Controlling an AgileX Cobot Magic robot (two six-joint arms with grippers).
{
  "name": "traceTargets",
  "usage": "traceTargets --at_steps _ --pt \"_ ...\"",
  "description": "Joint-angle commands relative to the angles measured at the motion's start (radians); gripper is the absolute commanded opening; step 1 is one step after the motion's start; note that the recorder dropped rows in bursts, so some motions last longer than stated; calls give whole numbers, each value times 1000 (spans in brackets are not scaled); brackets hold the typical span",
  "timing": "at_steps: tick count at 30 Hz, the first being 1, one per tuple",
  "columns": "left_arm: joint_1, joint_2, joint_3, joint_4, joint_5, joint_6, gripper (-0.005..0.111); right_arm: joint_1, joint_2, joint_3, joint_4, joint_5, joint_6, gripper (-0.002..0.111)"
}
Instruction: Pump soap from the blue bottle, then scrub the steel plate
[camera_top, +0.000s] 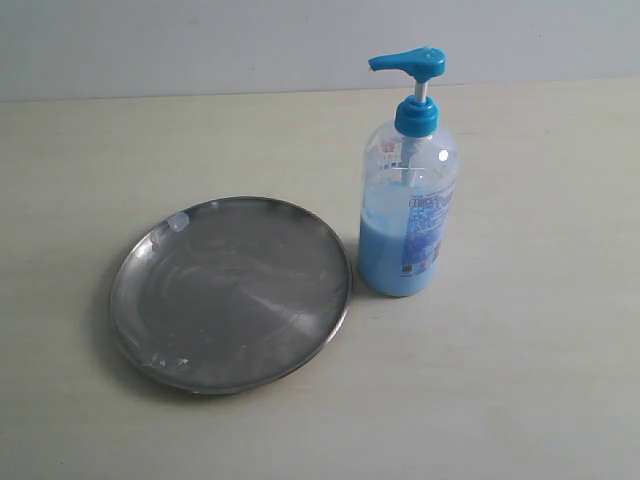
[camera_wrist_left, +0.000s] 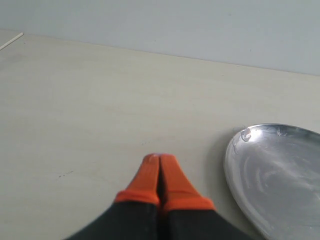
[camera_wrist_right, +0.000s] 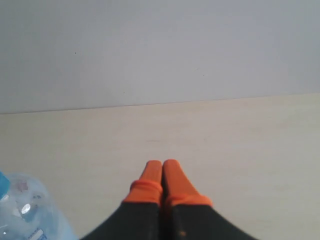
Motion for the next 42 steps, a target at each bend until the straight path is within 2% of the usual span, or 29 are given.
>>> traceTargets --at_steps 1,26,42 --pt "1 -5 3 -6 -9 -1 0 -6 25 19 54 11 -5 0" --pt "1 -5 3 -6 -9 -1 0 248 151 64 61 25 -173 0" --pt "1 -5 3 -6 -9 -1 0 267 151 64 98 154 -233 0"
